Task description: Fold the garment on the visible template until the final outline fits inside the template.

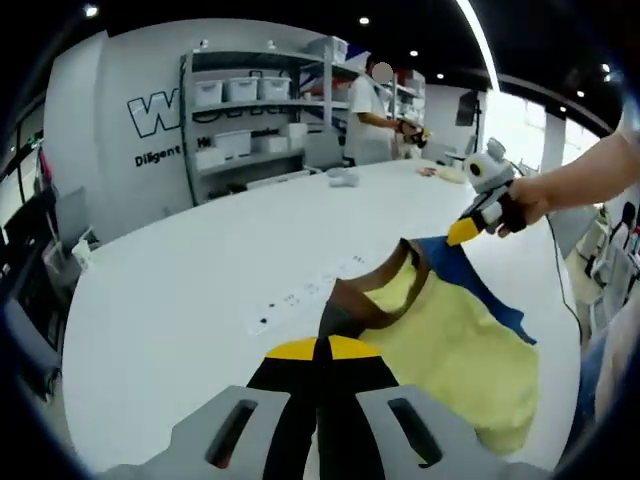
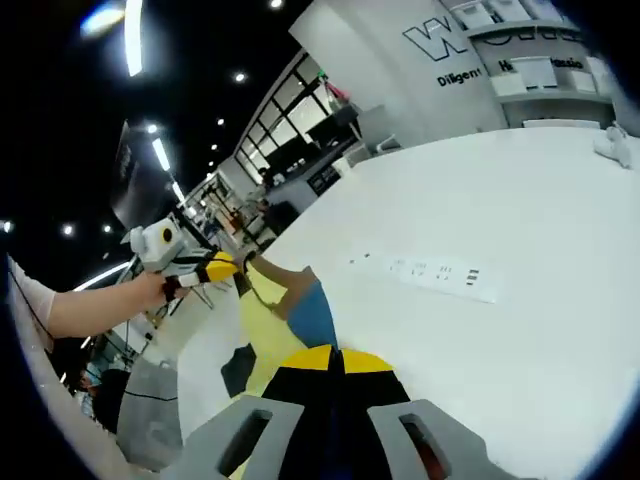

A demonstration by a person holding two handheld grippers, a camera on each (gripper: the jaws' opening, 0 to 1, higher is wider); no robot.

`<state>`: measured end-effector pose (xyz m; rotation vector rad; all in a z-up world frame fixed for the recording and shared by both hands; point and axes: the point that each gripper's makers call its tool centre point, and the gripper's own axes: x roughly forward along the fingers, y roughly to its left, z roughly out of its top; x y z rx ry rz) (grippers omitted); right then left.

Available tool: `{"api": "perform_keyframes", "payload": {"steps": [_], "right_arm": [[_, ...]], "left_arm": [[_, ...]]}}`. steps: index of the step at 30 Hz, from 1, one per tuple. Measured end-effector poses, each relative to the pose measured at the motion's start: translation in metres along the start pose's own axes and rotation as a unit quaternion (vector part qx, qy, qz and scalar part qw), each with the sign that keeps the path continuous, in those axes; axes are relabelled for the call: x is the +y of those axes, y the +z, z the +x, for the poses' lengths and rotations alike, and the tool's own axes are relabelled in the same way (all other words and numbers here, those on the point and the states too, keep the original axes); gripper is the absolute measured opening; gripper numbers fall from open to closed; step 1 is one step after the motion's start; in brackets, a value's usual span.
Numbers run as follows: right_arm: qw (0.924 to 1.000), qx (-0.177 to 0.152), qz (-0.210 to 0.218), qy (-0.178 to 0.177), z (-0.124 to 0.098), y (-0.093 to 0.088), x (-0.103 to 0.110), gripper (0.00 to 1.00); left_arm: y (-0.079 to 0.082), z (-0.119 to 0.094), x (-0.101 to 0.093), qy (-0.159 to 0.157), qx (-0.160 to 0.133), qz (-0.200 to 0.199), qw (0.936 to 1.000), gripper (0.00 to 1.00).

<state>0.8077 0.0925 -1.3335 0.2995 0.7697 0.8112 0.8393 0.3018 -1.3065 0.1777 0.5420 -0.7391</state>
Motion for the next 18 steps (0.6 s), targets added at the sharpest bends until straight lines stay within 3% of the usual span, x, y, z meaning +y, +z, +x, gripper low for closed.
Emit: {"api": "perform_keyframes", "payload": {"steps": [9, 12, 14, 18], "right_arm": [[0.9988, 0.015, 0.002, -0.048, 0.024, 0.001, -0.035, 0.00], [0.9962, 0.005, -0.024, -0.084, 0.021, 0.008, -0.046, 0.02], [0.9965, -0.003, -0.019, -0.081, 0.019, 0.008, -0.043, 0.14], [0.9966, 0.003, -0.034, -0.076, 0.011, -0.004, -0.034, 0.08]], "left_arm": [[-0.017, 0.022, 0.009, 0.018, 0.030, -0.046, 0.9983, 0.01], [-0.022, 0.017, 0.012, 0.034, 0.033, -0.051, 0.9976, 0.10], [-0.027, 0.011, 0.010, 0.035, 0.035, -0.047, 0.9977, 0.10], [-0.042, -0.006, -0.006, 0.011, 0.036, -0.062, 0.9974, 0.05]]}}
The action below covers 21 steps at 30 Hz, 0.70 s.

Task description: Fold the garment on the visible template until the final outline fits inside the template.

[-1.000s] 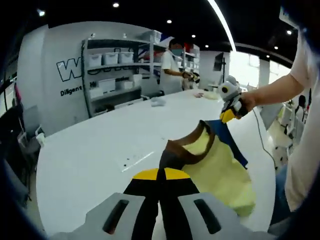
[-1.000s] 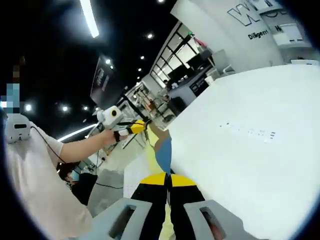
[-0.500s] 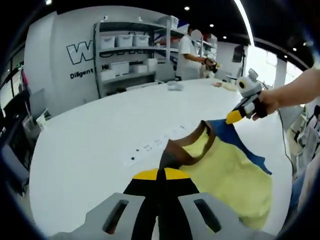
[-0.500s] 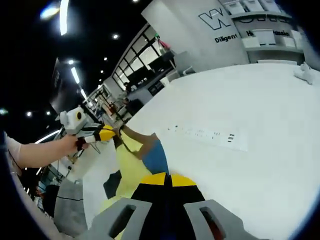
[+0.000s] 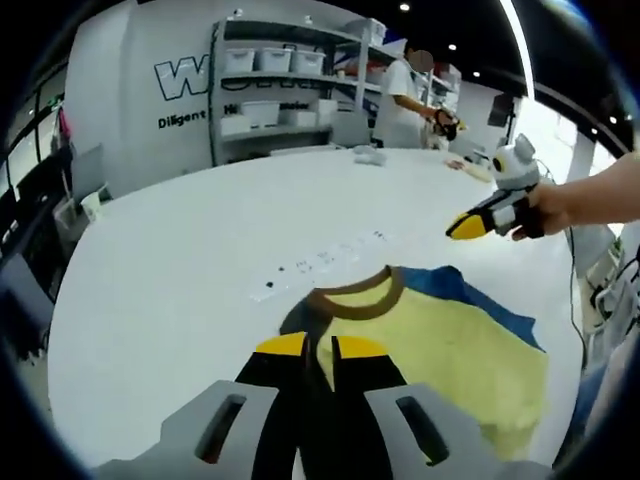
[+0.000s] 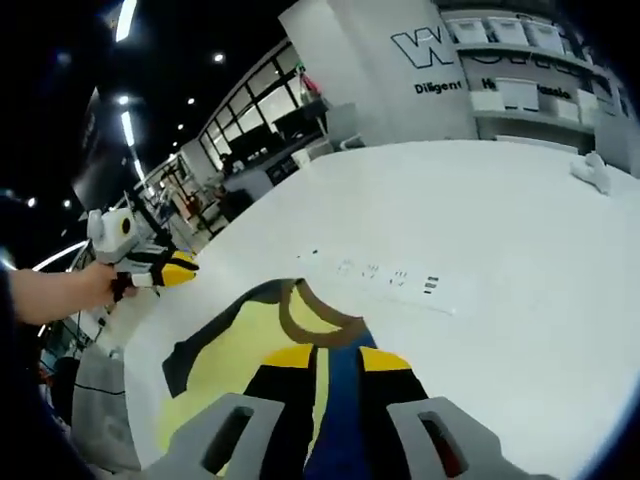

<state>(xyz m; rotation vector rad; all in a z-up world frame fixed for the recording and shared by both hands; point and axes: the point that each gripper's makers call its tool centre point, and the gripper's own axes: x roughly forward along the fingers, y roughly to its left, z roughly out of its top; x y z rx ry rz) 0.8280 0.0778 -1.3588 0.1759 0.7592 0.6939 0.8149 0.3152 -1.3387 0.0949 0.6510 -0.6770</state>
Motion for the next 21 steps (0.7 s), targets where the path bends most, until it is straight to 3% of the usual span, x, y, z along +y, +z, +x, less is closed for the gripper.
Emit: {"api": "perform_keyframes", "payload": {"steps": [3, 10, 17, 18, 21], "right_arm": [[0.9998, -0.004, -0.009, 0.017, -0.008, -0.013, 0.018, 0.08], [0.9972, 0.021, -0.039, 0.060, -0.027, -0.064, 0.069, 0.10], [0.9936, 0.018, -0.050, 0.100, -0.045, -0.104, 0.120, 0.14], [0.9909, 0.016, -0.058, 0.120, -0.051, -0.114, 0.135, 0.15], [0.9895, 0.019, -0.065, 0.127, -0.058, -0.130, 0.150, 0.19]], "left_arm": [[-0.017, -0.013, -0.017, -0.014, 0.004, 0.013, 0.9998, 0.05], [-0.062, -0.045, -0.057, -0.053, 0.016, 0.026, 0.9981, 0.05], [-0.097, -0.072, -0.079, -0.057, 0.015, 0.017, 0.9981, 0.07], [-0.105, -0.076, -0.082, -0.054, 0.020, 0.019, 0.9982, 0.08], [-0.129, -0.082, -0.086, -0.048, 0.043, 0.043, 0.9970, 0.12]]}}
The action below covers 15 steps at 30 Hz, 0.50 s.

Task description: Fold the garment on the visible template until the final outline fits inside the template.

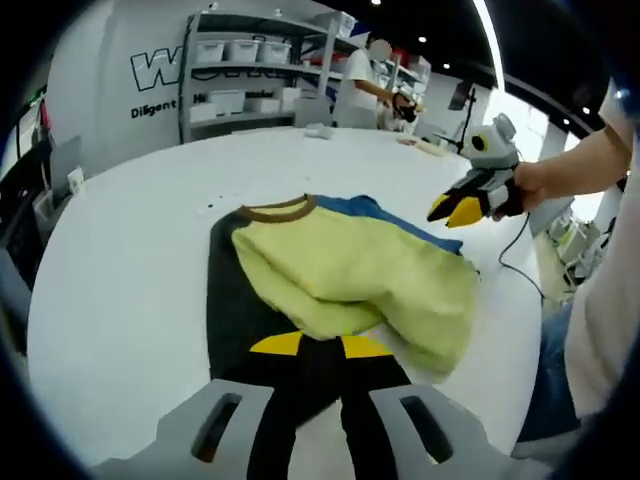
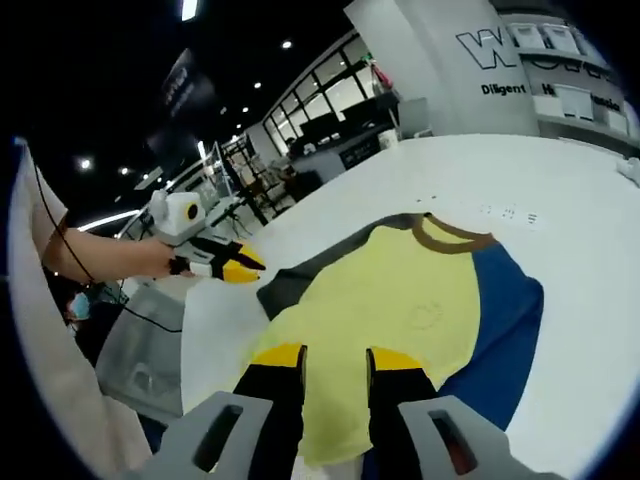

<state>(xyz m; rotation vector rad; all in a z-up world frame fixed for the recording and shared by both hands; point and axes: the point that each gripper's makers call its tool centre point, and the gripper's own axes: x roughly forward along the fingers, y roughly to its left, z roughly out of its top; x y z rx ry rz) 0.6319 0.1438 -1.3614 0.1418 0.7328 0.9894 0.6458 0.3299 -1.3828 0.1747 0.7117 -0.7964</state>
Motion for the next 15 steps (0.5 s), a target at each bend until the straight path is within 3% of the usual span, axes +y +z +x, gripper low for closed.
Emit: {"api": "perform_keyframes", "payload": {"steps": [3, 6, 8, 12, 15], "right_arm": [[0.9996, 0.015, -0.024, 0.001, -0.003, -0.015, 0.015, 0.22], [0.9994, 0.013, -0.032, 0.008, -0.003, -0.024, 0.032, 0.27], [0.9978, 0.028, -0.060, 0.006, 0.000, -0.032, 0.038, 0.30], [0.9952, 0.046, -0.083, 0.024, 0.013, -0.040, 0.055, 0.33], [0.9929, 0.057, -0.099, 0.033, 0.025, -0.045, 0.063, 0.34]], "left_arm": [[-0.020, -0.002, -0.002, 0.014, 0.027, 0.030, 0.9991, 0.18], [-0.036, -0.001, 0.010, 0.048, 0.054, 0.070, 0.9949, 0.23], [-0.041, 0.002, 0.015, 0.055, 0.056, 0.067, 0.9947, 0.24], [-0.050, 0.007, 0.024, 0.071, 0.078, 0.097, 0.9897, 0.23], [-0.068, 0.008, 0.034, 0.084, 0.122, 0.114, 0.9824, 0.16]]}}
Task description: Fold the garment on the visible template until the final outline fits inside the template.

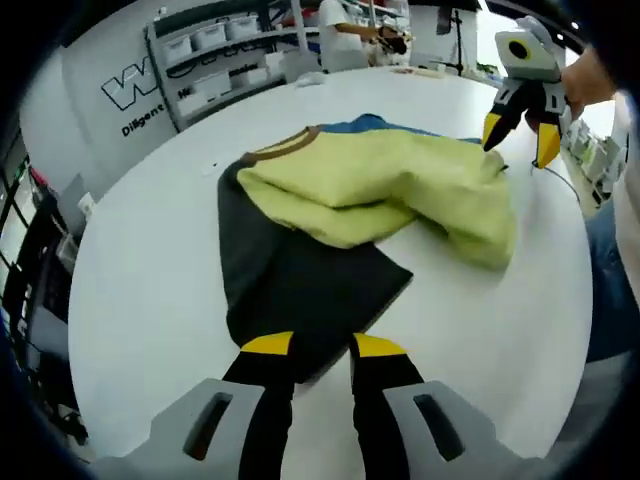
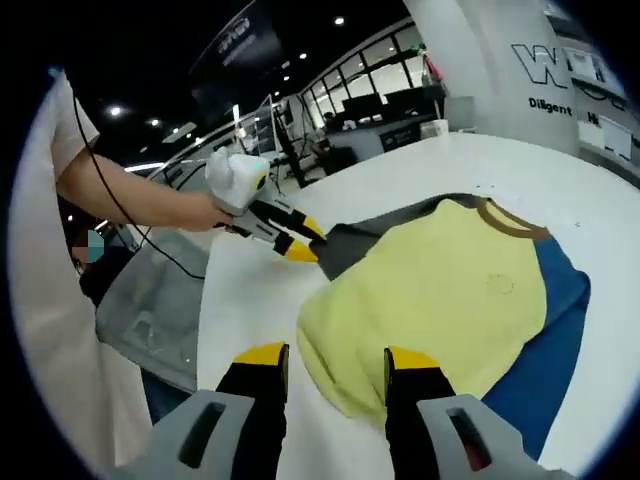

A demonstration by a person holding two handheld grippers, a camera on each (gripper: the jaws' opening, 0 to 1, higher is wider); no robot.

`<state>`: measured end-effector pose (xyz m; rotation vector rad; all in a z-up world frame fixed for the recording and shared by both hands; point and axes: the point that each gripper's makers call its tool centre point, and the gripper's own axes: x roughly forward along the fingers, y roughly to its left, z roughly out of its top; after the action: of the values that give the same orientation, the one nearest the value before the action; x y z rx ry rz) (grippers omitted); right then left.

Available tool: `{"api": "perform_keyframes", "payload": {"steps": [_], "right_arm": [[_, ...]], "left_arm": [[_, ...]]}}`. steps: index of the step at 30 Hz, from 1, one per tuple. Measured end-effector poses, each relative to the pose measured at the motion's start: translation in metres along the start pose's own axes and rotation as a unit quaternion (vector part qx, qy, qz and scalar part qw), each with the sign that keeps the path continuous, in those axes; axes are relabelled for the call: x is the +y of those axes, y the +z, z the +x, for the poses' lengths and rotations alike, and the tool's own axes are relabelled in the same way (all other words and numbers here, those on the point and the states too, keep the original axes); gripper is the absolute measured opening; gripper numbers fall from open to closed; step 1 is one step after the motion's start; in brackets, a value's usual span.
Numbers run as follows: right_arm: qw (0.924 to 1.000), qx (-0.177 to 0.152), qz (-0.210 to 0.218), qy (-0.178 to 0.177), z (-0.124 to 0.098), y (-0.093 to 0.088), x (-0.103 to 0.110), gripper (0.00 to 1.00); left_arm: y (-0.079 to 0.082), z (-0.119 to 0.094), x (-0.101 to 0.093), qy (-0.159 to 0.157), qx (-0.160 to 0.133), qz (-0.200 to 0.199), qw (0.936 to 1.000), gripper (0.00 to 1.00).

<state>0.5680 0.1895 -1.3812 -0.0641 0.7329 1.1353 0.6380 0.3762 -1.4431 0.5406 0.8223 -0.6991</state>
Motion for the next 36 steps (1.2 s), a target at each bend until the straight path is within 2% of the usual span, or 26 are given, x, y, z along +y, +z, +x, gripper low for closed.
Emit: {"api": "perform_keyframes", "payload": {"steps": [1, 2, 5, 9, 13, 20, 24, 27, 29, 31, 33, 35, 36], "right_arm": [[1.0000, 0.005, 0.000, 0.001, 0.004, -0.001, 0.001, 0.34], [1.0000, 0.008, 0.001, 0.004, 0.008, -0.002, 0.001, 0.34], [0.9998, 0.018, -0.001, 0.007, 0.017, -0.006, 0.000, 0.35], [0.9989, 0.043, -0.016, 0.003, 0.026, -0.014, -0.005, 0.34], [0.9980, 0.060, -0.018, 0.002, 0.030, -0.022, -0.009, 0.33], [0.9971, 0.074, -0.019, 0.002, 0.028, -0.028, -0.012, 0.35], [0.9965, 0.083, -0.016, 0.000, 0.026, -0.032, -0.016, 0.36], [0.9962, 0.086, -0.013, 0.000, 0.025, -0.034, -0.017, 0.36], [0.9961, 0.088, -0.011, -0.001, 0.025, -0.036, -0.017, 0.36], [0.9961, 0.087, -0.009, -0.001, 0.025, -0.035, -0.017, 0.36], [0.9961, 0.088, -0.010, -0.002, 0.025, -0.035, -0.017, 0.36], [0.9962, 0.086, -0.012, -0.003, 0.024, -0.034, -0.016, 0.36], [0.9963, 0.085, -0.014, -0.003, 0.023, -0.034, -0.015, 0.36]], "left_arm": [[-0.002, -0.001, -0.003, -0.011, 0.001, -0.001, 0.9999, 0.10], [0.001, -0.004, 0.001, -0.008, -0.014, -0.012, 0.9998, 0.08], [-0.004, -0.006, 0.006, -0.002, -0.001, 0.003, 1.0000, 0.01], [-0.010, -0.011, 0.023, 0.009, 0.000, -0.017, 0.9998, 0.01], [-0.015, -0.018, 0.045, 0.022, 0.007, -0.015, 0.9996, 0.01], [-0.032, -0.035, 0.115, 0.070, 0.018, -0.020, 0.9972, 0.01], [-0.043, -0.042, 0.140, 0.084, 0.030, -0.018, 0.9958, 0.01], [-0.048, -0.044, 0.154, 0.098, 0.041, -0.013, 0.9943, 0.01], [-0.050, -0.051, 0.162, 0.129, 0.060, -0.002, 0.9898, 0.03], [-0.047, -0.051, 0.166, 0.138, 0.050, -0.025, 0.9888, 0.10], [-0.050, -0.055, 0.168, 0.151, 0.060, -0.024, 0.9863, 0.18], [-0.051, -0.058, 0.168, 0.158, 0.060, -0.036, 0.9849, 0.14], [-0.047, -0.063, 0.169, 0.171, 0.046, -0.054, 0.9827, 0.13]]}}
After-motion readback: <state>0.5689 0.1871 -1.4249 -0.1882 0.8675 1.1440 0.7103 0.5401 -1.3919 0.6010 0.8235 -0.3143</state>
